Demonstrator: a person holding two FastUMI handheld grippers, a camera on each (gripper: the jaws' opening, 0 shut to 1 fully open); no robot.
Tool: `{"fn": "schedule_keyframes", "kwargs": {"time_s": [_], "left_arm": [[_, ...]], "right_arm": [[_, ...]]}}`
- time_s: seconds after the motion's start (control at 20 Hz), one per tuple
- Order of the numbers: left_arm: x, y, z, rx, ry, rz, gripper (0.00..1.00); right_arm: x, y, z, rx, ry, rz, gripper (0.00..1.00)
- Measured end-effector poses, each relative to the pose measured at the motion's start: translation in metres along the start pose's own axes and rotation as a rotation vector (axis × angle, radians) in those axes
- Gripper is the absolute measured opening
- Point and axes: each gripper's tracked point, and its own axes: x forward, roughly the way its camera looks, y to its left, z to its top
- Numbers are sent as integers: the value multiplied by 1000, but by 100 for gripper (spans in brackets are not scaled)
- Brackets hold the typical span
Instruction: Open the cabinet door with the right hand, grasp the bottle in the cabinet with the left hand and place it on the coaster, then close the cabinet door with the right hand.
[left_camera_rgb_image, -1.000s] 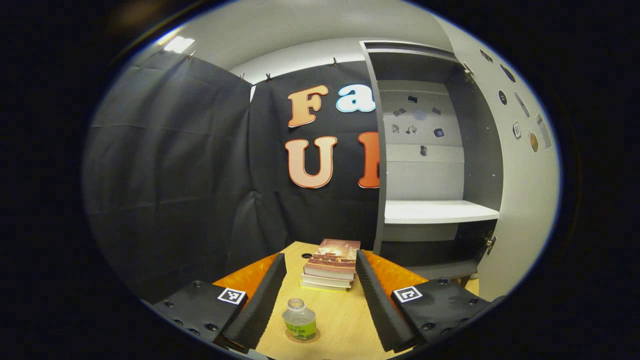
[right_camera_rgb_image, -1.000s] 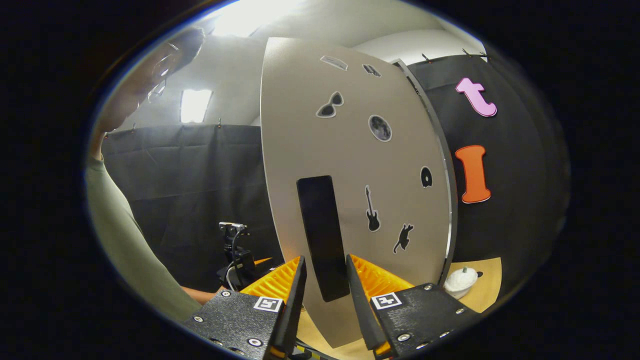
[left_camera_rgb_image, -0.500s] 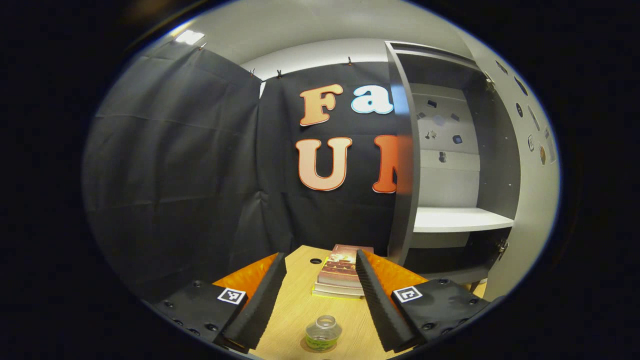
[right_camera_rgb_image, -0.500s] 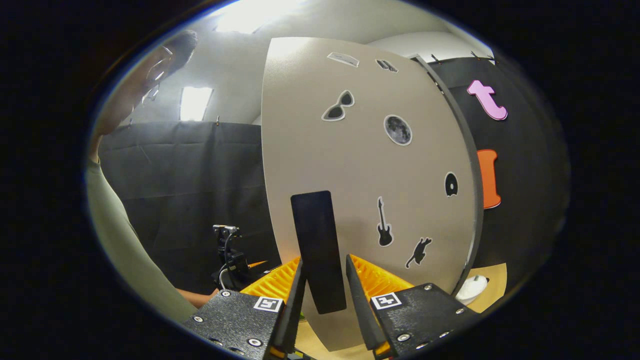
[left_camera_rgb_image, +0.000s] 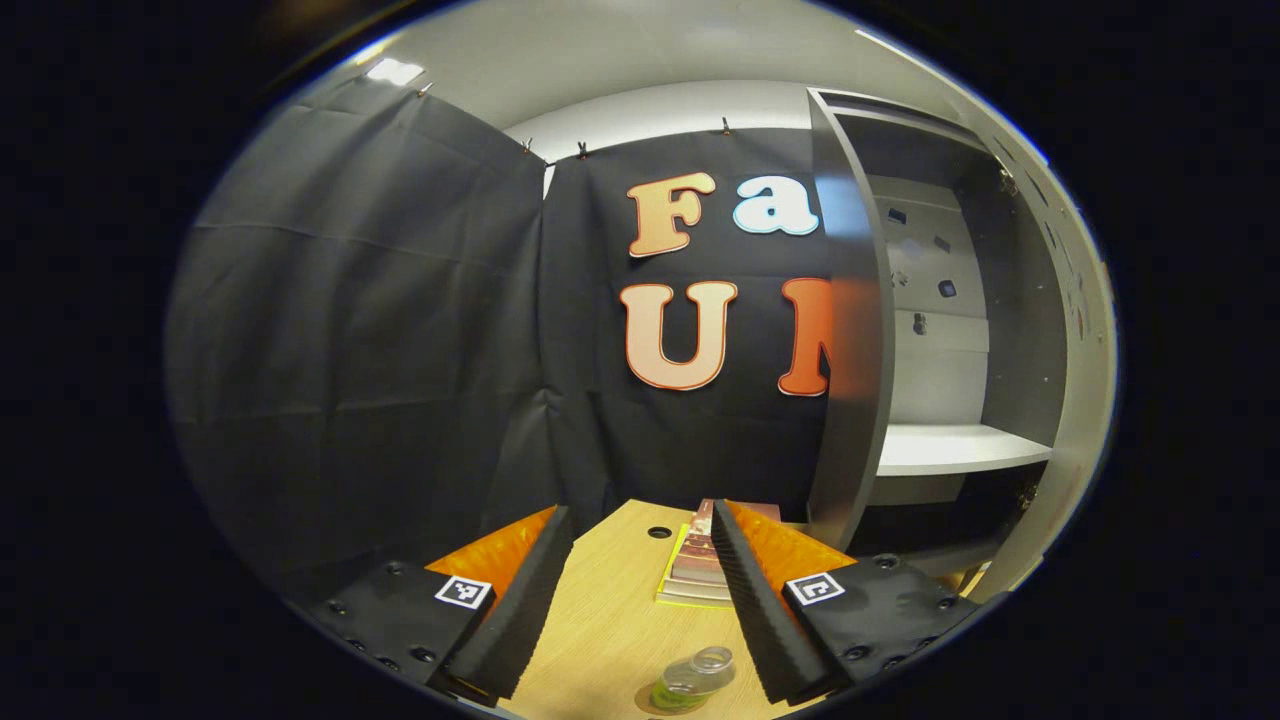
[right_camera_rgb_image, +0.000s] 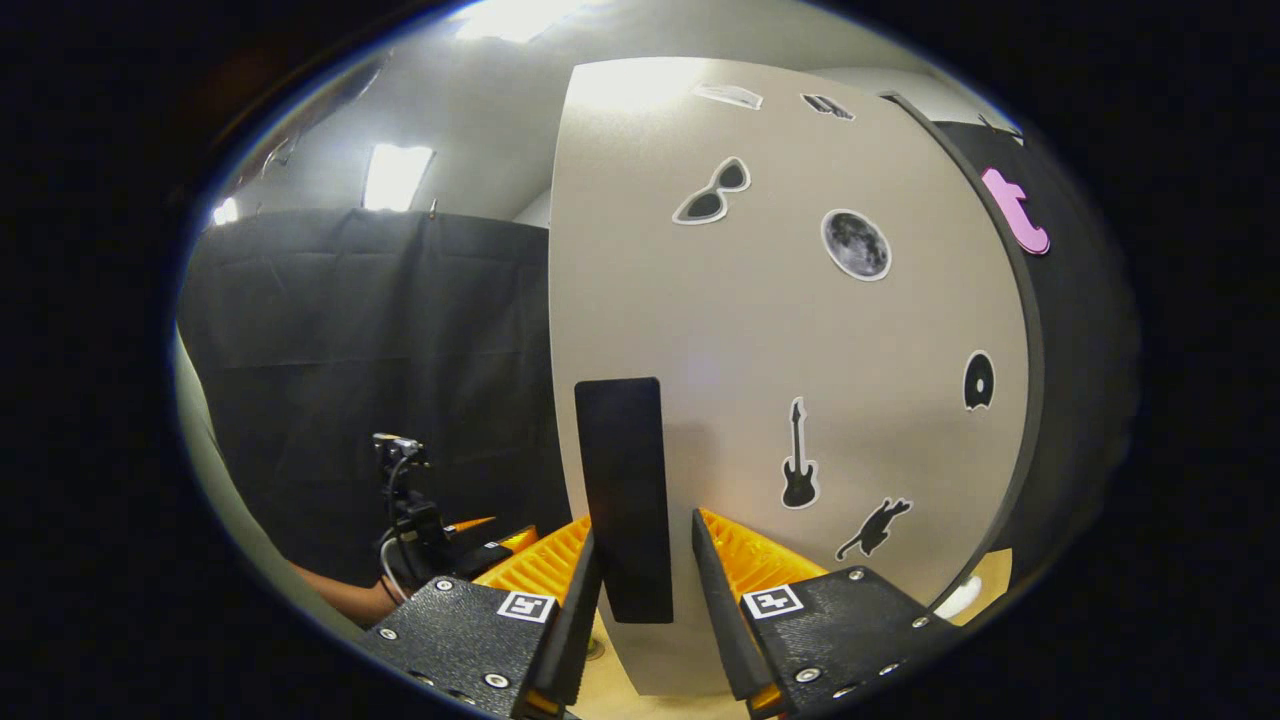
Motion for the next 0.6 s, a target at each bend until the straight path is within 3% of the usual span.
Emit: {"fn": "schedule_keyframes", "kwargs": {"time_s": [0.6], "left_arm": [[27, 35, -10, 13, 14, 19, 92]], "right_arm": [[17, -4, -12, 4, 46, -107, 55]]}}
